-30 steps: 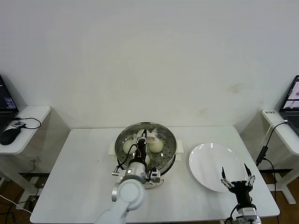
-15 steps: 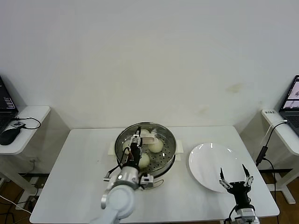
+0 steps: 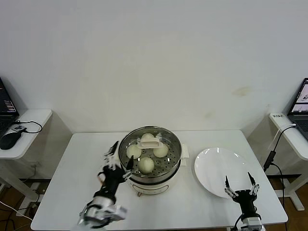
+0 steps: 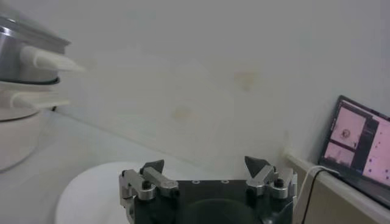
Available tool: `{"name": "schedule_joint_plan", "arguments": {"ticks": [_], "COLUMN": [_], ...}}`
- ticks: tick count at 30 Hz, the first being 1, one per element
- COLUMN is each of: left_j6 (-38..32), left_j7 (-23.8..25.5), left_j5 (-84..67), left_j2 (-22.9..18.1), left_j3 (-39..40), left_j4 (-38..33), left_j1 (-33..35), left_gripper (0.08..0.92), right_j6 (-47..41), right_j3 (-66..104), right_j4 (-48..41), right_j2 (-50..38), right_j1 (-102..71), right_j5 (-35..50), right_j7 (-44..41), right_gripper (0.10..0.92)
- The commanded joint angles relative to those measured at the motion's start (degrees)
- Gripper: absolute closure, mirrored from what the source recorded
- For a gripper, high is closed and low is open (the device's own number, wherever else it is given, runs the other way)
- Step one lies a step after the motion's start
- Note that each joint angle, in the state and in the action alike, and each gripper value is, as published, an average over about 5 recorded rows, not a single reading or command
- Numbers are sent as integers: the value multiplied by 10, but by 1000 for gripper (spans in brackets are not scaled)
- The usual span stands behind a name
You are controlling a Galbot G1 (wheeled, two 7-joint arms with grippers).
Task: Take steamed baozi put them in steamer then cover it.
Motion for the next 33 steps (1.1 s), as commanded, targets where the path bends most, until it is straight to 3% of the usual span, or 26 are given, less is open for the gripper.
{"name": "schedule_joint_plan", "arguments": {"ticks": [1, 6, 11, 20, 33], "left_j6": [-179, -254, -295, -267, -256], "left_j7": [-150, -142, -135, -119, -90], "left_j5": [-561, -588, -587, -613, -594], "left_j2": [-5, -8, -18, -25, -26], "left_j3": [-208, -203, -188, -173, -158], "left_j4": [-2, 40, 85, 100, 103], "left_j1": [205, 259, 259, 243, 247], "left_gripper": [177, 177, 177, 177, 177], "right_j6": [2, -1, 9, -12, -28], "right_j3": [-7, -22, -39, -99, -143], "right_j4": [5, 22, 35, 77, 107], "right_j2": [-18, -47, -62, -61, -48], "right_j1": [-20, -53, -85, -129, -150], "right_j5": [34, 84, 107, 156, 112], "right_j7": [-17, -46, -51, -52, -26], "right_gripper": [203, 202, 203, 203, 203]}}
